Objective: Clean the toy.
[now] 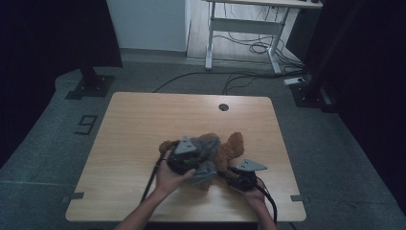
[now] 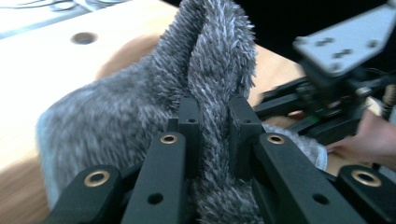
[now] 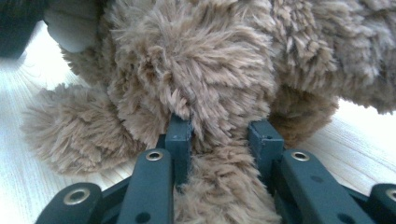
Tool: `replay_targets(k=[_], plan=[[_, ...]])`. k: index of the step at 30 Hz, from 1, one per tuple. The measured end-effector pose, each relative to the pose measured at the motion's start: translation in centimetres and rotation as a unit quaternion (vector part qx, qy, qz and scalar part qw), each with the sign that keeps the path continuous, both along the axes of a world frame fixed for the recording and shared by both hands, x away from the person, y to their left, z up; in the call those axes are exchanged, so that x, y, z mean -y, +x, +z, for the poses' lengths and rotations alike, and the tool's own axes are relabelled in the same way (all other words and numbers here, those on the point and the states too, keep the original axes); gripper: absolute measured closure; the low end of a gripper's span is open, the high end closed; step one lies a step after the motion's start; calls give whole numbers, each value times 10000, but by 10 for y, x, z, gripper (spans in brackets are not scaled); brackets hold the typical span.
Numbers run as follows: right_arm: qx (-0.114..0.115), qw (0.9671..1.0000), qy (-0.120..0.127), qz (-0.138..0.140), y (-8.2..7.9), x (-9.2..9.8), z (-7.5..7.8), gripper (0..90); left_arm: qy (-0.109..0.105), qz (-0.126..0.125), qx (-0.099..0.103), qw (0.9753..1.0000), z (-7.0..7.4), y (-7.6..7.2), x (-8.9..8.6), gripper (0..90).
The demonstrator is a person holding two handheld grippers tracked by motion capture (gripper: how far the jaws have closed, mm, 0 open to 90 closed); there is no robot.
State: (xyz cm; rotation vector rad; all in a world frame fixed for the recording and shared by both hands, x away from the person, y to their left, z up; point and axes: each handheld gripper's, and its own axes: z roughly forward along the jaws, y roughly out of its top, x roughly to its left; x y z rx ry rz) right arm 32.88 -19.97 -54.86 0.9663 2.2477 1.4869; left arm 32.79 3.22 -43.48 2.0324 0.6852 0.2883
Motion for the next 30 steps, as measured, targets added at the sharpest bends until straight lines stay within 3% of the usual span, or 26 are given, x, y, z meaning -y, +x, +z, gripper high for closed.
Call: replay_targets(k=[2,4,6,8,12,20,27,30], plan=[[-4,10000,0,-5,0,0,0,667,103,-119,2,9999,-4,2,23,780],[2,10000,-4,5,0,0,0,667,344,-98,67,9993,-12,5,41,780],[-2,10000,-13,12,0,0,0,667,552,-39,84,9984,-22,11,51,781],[-17,10000,4,-3,0,0,0,667,595,31,140,9981,-32,14,53,780],[-14,10000,-24,2,0,-1,0,667,458,97,229,9986,-36,12,46,784],[5,10000,-9,3,0,-1,0,667,507,232,418,9976,-29,7,24,784],[-21,10000,12,-12,0,-1,0,667,711,642,637,9934,-23,8,-5,784],[-14,10000,7,-8,0,-1,0,667,786,855,598,9914,-26,12,-26,784]])
